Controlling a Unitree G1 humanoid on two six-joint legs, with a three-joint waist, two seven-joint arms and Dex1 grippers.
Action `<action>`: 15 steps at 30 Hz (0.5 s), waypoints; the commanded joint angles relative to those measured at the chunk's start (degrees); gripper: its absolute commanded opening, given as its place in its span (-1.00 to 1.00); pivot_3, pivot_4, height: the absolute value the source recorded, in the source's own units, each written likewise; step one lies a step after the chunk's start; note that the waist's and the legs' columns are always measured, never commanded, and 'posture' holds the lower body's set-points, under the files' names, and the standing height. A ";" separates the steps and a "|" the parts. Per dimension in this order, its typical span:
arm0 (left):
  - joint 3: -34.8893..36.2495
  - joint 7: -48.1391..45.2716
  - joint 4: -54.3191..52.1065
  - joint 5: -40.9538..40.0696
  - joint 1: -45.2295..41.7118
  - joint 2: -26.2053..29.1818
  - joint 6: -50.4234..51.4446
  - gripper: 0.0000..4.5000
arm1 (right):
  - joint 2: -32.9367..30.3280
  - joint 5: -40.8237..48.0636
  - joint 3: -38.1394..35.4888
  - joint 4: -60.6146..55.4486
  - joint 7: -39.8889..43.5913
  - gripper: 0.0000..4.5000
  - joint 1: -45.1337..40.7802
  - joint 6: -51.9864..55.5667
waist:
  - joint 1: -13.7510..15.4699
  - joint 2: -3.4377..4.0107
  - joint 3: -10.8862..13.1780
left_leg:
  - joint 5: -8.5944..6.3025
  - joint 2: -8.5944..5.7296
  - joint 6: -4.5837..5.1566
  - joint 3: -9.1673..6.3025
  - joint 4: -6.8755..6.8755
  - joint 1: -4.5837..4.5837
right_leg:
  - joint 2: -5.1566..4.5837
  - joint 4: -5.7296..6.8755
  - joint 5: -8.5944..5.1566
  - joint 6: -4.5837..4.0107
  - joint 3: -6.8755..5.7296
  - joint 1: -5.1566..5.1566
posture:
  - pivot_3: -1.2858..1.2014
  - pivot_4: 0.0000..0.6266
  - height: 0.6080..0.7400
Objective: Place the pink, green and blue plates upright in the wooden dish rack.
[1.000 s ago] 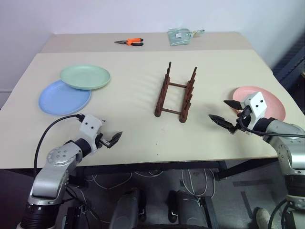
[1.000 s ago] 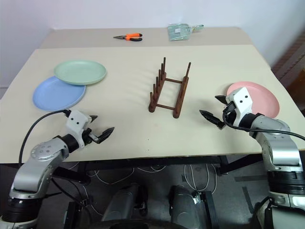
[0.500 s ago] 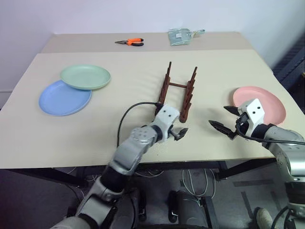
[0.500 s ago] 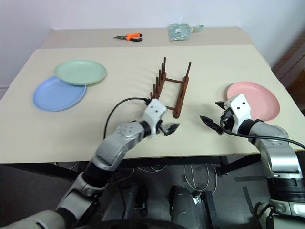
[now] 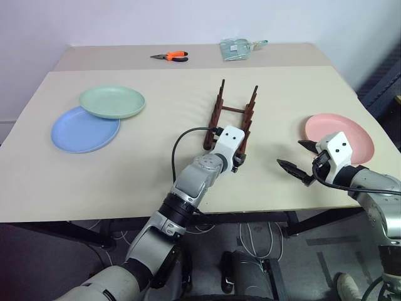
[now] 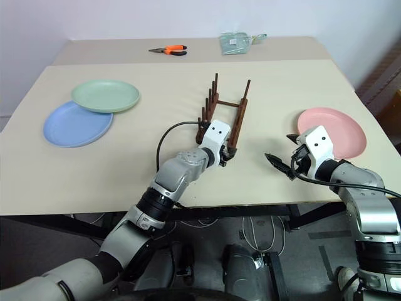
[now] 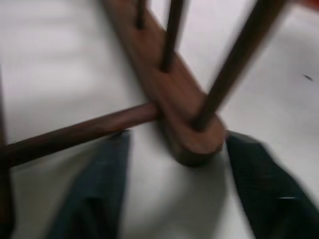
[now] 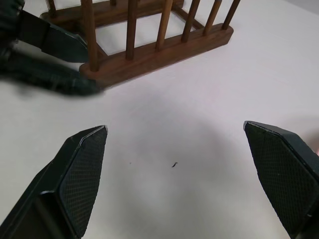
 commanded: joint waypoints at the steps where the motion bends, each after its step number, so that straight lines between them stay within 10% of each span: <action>1: 1.72 2.36 2.38 0.25 -0.88 -3.38 0.56 -0.66 | -0.84 0.07 -1.48 -2.35 0.16 1.00 0.20 -0.86 | 0.08 0.01 -0.01 | 0.03 0.00 -0.06 0.00 0.00 0.01 | 0.00 0.00 0.00 0.00 0.00 0.02 | 0.03 -0.52 1.00; 7: -0.28 -3.61 -4.38 0.84 0.68 3.97 -0.05 -0.67 | -0.65 0.21 -0.19 -4.27 0.79 1.00 0.54 -0.47 | -0.10 0.01 -0.01 | 0.03 0.00 -0.07 0.00 -0.01 0.00 | 0.00 0.00 0.00 0.00 -0.01 0.01 | 0.03 -0.52 1.00; 15: -2.44 -42.84 -6.79 -4.22 3.27 29.45 -23.28 -0.67 | 0.63 -0.72 1.59 -4.37 0.53 1.00 0.97 -1.64 | 0.01 0.08 0.02 | 0.09 0.01 -0.24 0.02 -0.05 -0.06 | -0.02 -0.01 -0.01 -0.06 0.01 -0.13 | 0.03 -0.52 1.00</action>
